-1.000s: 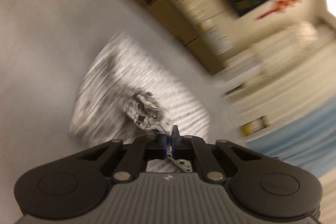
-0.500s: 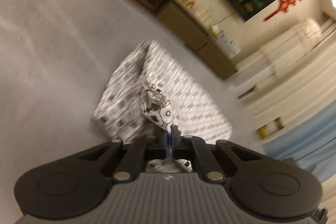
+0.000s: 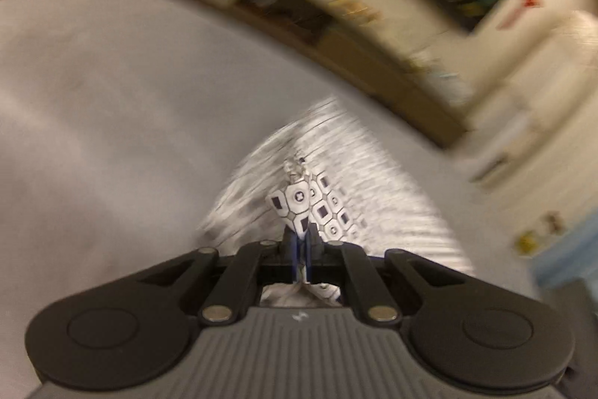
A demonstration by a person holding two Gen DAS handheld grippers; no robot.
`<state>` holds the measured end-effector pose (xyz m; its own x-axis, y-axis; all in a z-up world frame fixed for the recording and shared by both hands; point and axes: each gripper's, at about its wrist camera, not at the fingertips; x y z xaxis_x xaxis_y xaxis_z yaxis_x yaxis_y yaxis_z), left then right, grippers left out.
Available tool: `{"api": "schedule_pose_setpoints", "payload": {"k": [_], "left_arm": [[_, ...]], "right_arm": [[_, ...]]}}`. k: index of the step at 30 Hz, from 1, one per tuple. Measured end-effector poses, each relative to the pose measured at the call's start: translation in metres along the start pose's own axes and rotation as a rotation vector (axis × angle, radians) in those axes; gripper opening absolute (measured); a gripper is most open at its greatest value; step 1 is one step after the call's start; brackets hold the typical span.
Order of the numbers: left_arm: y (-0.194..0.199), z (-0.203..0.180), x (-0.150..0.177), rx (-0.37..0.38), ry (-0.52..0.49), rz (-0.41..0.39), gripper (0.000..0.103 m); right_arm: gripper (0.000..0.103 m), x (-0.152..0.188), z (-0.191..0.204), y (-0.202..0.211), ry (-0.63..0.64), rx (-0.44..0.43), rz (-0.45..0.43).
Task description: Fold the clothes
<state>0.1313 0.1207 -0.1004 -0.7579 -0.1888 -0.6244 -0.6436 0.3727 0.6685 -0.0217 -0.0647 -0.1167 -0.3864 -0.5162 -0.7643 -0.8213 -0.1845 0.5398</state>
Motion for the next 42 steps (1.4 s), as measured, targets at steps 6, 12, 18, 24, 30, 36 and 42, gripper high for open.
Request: {"api": "schedule_pose_setpoints", "payload": {"k": [6, 12, 18, 24, 30, 36, 42], "left_arm": [[0.006, -0.006, -0.002, -0.043, -0.052, -0.040, 0.014], [0.001, -0.018, 0.003, -0.144, -0.177, -0.051, 0.020], [0.003, -0.043, 0.017, -0.046, -0.174, 0.040, 0.017], [0.008, -0.050, 0.020, -0.032, -0.184, 0.063, 0.019], [0.003, -0.020, 0.005, 0.006, -0.023, 0.070, 0.019], [0.017, -0.020, -0.010, -0.040, -0.092, -0.002, 0.036], [-0.005, -0.016, -0.006, -0.097, -0.163, 0.023, 0.039]], "right_arm": [[0.040, -0.016, -0.020, 0.005, -0.165, -0.055, -0.057], [0.040, -0.019, -0.044, -0.042, -0.358, -0.098, 0.054], [0.046, 0.008, -0.076, -0.047, -0.296, -0.026, 0.195], [0.047, 0.030, -0.113, -0.013, -0.352, 0.086, 0.139], [0.046, 0.035, -0.065, -0.007, -0.272, -0.045, 0.136], [0.047, -0.004, -0.100, 0.016, -0.411, -0.123, 0.025], [0.057, -0.041, -0.127, -0.058, -0.472, -0.088, 0.068]]}}
Point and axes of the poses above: each gripper's, at about its wrist camera, not at the fingertips, and y roughly against the way its jaws point, z to its left, x to its underside, and after that the axes turned 8 degrees about -y, right-handed
